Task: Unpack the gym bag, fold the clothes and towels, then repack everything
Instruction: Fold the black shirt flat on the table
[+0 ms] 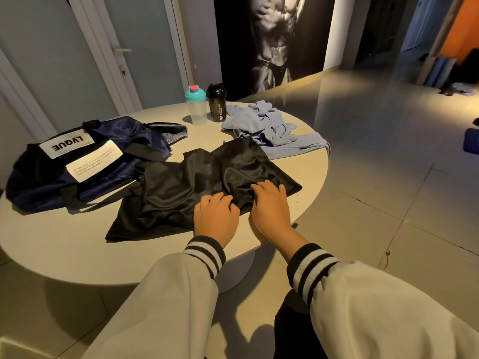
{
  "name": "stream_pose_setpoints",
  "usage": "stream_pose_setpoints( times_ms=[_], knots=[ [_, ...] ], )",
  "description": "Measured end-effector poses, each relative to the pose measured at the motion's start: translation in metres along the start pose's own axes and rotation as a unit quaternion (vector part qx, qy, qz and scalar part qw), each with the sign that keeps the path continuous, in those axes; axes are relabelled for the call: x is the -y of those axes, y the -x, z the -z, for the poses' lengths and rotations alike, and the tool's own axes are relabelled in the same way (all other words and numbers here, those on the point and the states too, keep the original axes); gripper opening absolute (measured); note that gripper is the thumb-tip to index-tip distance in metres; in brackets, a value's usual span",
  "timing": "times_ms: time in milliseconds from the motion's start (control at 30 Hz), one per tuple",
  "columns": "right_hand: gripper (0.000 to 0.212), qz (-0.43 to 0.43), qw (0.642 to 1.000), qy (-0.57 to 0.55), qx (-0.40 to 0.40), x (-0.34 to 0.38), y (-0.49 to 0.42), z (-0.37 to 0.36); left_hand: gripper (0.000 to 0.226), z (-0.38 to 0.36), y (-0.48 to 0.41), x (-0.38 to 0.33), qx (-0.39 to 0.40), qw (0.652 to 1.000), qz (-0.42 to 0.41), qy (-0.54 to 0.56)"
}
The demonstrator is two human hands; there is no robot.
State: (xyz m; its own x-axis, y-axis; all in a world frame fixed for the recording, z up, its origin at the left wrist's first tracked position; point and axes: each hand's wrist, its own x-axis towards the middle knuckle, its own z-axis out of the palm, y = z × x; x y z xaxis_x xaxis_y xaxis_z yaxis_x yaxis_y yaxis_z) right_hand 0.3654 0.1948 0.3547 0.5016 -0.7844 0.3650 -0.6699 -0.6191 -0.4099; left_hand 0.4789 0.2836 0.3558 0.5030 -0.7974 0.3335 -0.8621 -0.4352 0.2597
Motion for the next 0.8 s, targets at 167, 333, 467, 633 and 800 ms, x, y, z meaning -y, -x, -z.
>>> stream_pose_setpoints(
  times_ms=[167, 333, 467, 633, 800],
  knots=[
    [0.038, 0.011, 0.991, -0.12, 0.059, 0.029, 0.007, -0.003, 0.039, 0.005, -0.001, -0.002, 0.033, 0.995, -0.008, 0.099],
    [0.026, -0.001, 0.997, 0.046, 0.069, 0.01, 0.008, 0.001, 0.029, 0.016, 0.022, 0.01, -0.095, 0.988, -0.063, 0.108],
    [0.029, -0.011, 0.996, 0.076, 0.035, 0.019, 0.005, 0.0, 0.034, 0.025, 0.027, 0.039, -0.119, 0.99, 0.039, 0.056],
    [0.044, 0.101, 0.981, -0.125, 0.111, 0.085, 0.008, -0.003, 0.044, 0.026, 0.028, 0.042, 0.002, 0.989, 0.135, 0.06],
    [0.036, -0.007, 0.984, -0.12, 0.13, 0.097, 0.004, -0.024, 0.036, 0.049, 0.039, 0.071, -0.049, 0.976, 0.123, 0.176]
  ],
)
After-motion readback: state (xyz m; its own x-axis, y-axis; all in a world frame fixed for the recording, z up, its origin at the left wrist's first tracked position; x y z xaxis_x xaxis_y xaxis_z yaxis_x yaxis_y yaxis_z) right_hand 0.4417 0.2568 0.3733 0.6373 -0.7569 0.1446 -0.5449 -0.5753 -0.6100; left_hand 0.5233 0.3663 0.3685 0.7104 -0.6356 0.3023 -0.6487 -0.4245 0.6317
